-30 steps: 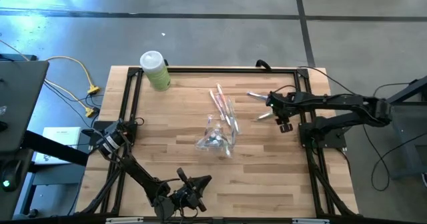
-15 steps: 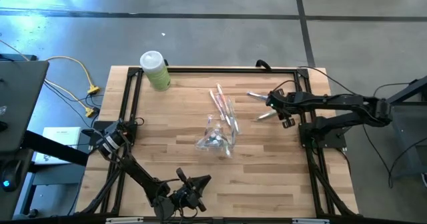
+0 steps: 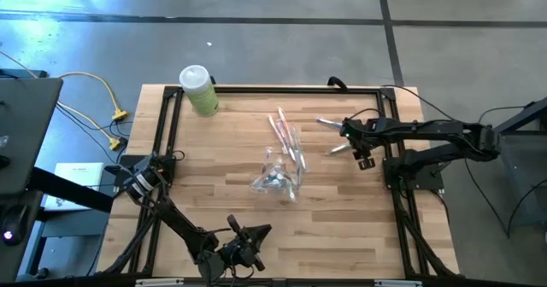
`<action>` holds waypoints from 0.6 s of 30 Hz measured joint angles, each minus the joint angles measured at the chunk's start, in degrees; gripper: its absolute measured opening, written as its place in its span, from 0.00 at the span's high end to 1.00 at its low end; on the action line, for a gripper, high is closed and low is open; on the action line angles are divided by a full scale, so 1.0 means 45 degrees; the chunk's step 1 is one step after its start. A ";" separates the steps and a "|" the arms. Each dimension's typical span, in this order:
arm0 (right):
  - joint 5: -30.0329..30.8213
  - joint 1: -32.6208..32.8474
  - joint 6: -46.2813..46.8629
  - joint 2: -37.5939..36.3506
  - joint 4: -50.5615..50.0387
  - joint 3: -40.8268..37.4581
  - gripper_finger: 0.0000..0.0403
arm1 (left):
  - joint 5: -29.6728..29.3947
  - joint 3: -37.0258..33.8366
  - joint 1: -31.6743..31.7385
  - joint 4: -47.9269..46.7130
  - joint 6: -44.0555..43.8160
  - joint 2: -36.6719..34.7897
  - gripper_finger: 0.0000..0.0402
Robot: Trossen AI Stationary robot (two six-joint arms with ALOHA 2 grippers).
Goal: Pick & Place toothbrushing station
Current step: Put the green toothbrush into the transparent organizer
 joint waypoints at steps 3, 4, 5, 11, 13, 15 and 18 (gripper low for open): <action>-0.0152 -0.0019 0.0111 0.0698 -0.0210 0.0000 0.64 | -0.0007 0.0000 -0.0012 0.0000 -0.0004 0.0000 0.94; -0.0329 -0.0019 0.0134 0.0978 -0.0105 -0.0005 0.64 | -0.0005 0.0000 -0.0016 0.0000 -0.0007 0.0000 0.94; -0.0483 -0.0019 0.0139 0.1212 0.0096 -0.0005 0.64 | -0.0006 0.0000 -0.0019 0.0000 -0.0011 0.0000 0.94; -0.0505 0.0061 -0.0076 0.1724 0.1282 -0.0008 0.64 | -0.0140 0.0000 -0.0016 0.0000 -0.0038 0.0000 0.94; -0.0456 0.0181 0.0138 0.1614 0.1634 -0.0035 0.64 | -0.0248 0.0000 0.0019 -0.0005 -0.0041 0.0000 0.94; -0.0432 0.0262 0.0340 0.1396 0.2180 0.0010 0.64 | -0.0302 0.0000 0.0019 -0.0018 -0.0038 0.0000 0.94; -0.0608 0.0355 0.0363 0.1054 0.2269 -0.0012 0.64 | -0.0306 0.0000 0.0019 -0.0178 -0.0038 0.0000 0.94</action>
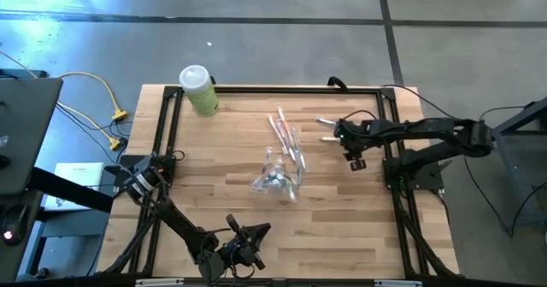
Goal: Pick & Place toothbrushing station
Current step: Put the green toothbrush into the transparent organizer
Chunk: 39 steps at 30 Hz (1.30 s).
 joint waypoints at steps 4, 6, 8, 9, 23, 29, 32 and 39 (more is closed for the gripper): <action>0.0225 -0.0155 0.0059 -0.0118 0.0454 0.0019 0.64 | 0.0004 0.0000 0.0000 -0.0009 -0.0060 0.0000 0.94; 0.0584 -0.0365 0.0048 -0.0108 0.0361 0.0008 0.64 | 0.0004 0.0000 0.0000 -0.0012 -0.0068 0.0000 0.94; 0.0957 -0.0569 0.0059 -0.0113 0.0335 0.0008 0.64 | 0.0009 0.0000 0.0000 -0.0012 -0.0078 0.0000 0.94; 0.0983 -0.0647 0.0066 -0.0109 0.0335 0.0008 0.64 | 0.0032 0.0000 0.0000 -0.0012 -0.0091 0.0000 0.94; 0.0930 -0.1684 -0.0003 0.1411 0.0066 0.0071 0.64 | 0.0019 0.0000 0.0000 -0.0065 -0.0092 0.0000 0.94; 0.1153 -0.1430 -0.0499 0.1470 0.0127 0.0056 0.64 | 0.0009 0.0000 0.0000 -0.0065 -0.0092 0.0000 0.94; 0.1455 -0.1326 -0.1288 0.1478 0.0195 0.0049 0.64 | 0.0009 0.0000 0.0000 -0.0065 -0.0092 0.0000 0.94; 0.1350 -0.1137 -0.1704 0.1496 0.0211 0.0032 0.64 | 0.0019 0.0000 0.0000 -0.0065 -0.0092 0.0000 0.94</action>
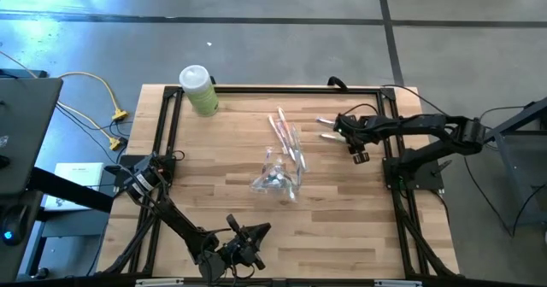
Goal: Pick & Place toothbrushing station
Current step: Put the green toothbrush into the transparent organizer
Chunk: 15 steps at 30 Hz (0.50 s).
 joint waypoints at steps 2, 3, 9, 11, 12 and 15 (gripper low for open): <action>0.0040 0.0104 -0.0065 0.0004 0.0008 -0.0001 0.64 | 0.0000 0.0000 0.0000 0.0000 -0.0029 0.0000 0.94; 0.0038 0.0132 -0.0218 0.0004 0.0009 -0.0005 0.64 | 0.0000 0.0000 0.0000 0.0000 -0.0074 0.0000 0.94; -0.0306 0.0190 -0.2681 0.0013 0.0099 -0.0010 0.64 | 0.0005 0.0000 0.0000 0.0000 -0.0092 0.0000 0.94; -0.0424 0.0190 -0.3673 0.0023 0.0118 -0.0010 0.64 | 0.0005 0.0000 0.0000 0.0000 -0.0093 0.0000 0.94; -0.0504 0.0190 -0.4187 0.0023 0.0133 -0.0010 0.64 | 0.0005 0.0000 0.0000 0.0000 -0.0097 0.0000 0.94; -0.0611 0.0195 -0.5695 0.0023 0.0169 -0.0010 0.64 | 0.0010 0.0000 0.0000 0.0000 -0.0120 0.0000 0.94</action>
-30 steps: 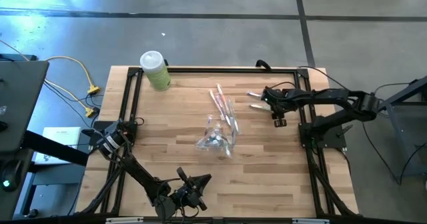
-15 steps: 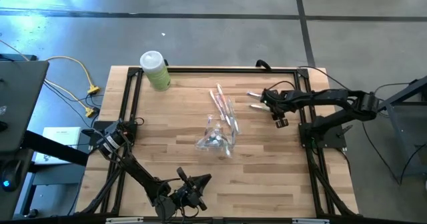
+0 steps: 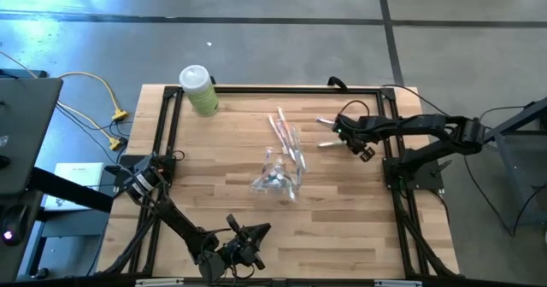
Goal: Pick & Place toothbrushing station
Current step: Put the green toothbrush into the transparent organizer
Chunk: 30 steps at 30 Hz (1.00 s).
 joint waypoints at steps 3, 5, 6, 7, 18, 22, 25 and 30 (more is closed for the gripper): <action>-0.0066 0.0000 -0.1274 0.0003 0.0008 0.0000 0.64 | 0.0011 0.0000 0.0000 0.0000 -0.0026 0.0000 0.94; -0.0049 0.0010 -0.1938 0.0005 0.0005 0.0000 0.64 | 0.0053 0.0000 0.0000 0.0000 -0.0075 0.0000 0.94; 0.0001 0.0015 -0.2259 0.0005 0.0005 0.0000 0.64 | 0.0053 0.0000 0.0000 0.0000 -0.0075 0.0000 0.94; 0.0079 0.0020 -0.2540 0.0010 0.0004 0.0000 0.64 | 0.0053 0.0000 0.0000 0.0000 -0.0075 0.0000 0.94; -0.0476 0.0015 -0.6699 0.0015 0.0029 0.0000 0.64 | 0.0080 0.0000 0.0000 0.0000 -0.0089 0.0000 0.94; -0.0297 0.0029 -0.8262 0.0015 0.0029 -0.0006 0.64 | 0.0241 0.0000 0.0000 0.0000 -0.0099 0.0000 0.94; -0.0177 0.0034 -1.0163 0.0015 0.0034 -0.0023 0.64 | 0.0380 0.0000 0.0017 0.0005 -0.0128 0.0000 0.94; -0.0548 0.0018 -1.2260 0.0015 0.0044 -0.0024 0.64 | 0.0389 0.0000 0.0049 0.0005 -0.0196 0.0000 0.94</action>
